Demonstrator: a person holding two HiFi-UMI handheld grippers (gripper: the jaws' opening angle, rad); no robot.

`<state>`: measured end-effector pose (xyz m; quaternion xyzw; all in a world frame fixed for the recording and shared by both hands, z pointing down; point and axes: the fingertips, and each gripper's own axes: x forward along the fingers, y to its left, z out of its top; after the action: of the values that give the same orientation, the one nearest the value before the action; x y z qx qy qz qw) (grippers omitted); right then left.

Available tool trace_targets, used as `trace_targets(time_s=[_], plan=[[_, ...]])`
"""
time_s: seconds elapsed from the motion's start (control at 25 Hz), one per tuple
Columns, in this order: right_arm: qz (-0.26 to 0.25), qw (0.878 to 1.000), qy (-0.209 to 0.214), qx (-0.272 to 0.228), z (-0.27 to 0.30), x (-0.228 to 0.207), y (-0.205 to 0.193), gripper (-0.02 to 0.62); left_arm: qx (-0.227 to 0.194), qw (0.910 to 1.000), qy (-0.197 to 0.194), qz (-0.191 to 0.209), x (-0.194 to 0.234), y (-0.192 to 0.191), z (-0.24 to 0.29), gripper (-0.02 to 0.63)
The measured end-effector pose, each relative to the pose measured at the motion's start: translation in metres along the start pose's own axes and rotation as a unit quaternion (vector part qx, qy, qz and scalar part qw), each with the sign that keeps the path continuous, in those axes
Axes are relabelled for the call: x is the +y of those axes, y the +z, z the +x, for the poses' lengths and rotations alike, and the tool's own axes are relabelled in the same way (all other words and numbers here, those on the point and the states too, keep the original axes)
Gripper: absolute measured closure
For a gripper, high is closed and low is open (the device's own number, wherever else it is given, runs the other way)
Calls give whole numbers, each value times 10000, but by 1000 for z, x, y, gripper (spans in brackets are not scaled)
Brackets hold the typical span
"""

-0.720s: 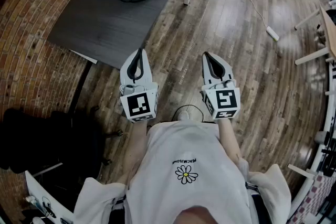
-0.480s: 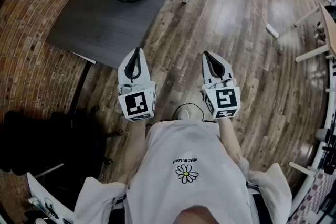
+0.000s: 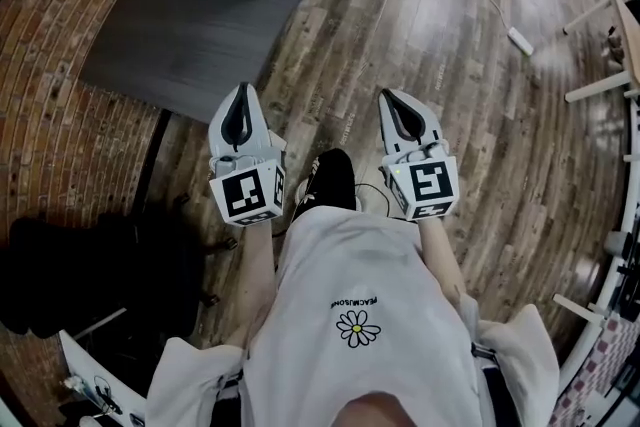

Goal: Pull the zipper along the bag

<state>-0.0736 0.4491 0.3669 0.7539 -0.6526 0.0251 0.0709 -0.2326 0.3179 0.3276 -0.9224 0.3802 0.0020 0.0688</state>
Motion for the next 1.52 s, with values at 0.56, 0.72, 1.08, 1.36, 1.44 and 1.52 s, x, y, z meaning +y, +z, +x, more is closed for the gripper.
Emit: trace_targets(time_s=[0.56, 0.72, 1.08, 1.36, 1.44, 1.52], plan=[[-53, 9994, 234, 253, 104, -31, -5, 595, -119, 9997, 141, 128, 34, -15, 133, 607], [-5, 9988, 336, 354, 170, -52, -1, 595, -247, 9994, 203, 150, 52, -19, 200, 607], [26, 9947, 810, 633, 343, -77, 21, 595, -96, 9992, 395, -26, 115, -37, 340, 607], [-141, 9904, 1294, 470, 458, -64, 50, 595, 138, 9959, 838, -306, 181, -68, 385, 607], [-241, 9880, 1462, 438, 474, -58, 56, 595, 215, 9939, 1023, -357, 193, -75, 384, 607], [-320, 9849, 1643, 435, 486, -54, 57, 595, 307, 9919, 1189, -334, 199, -79, 382, 607]])
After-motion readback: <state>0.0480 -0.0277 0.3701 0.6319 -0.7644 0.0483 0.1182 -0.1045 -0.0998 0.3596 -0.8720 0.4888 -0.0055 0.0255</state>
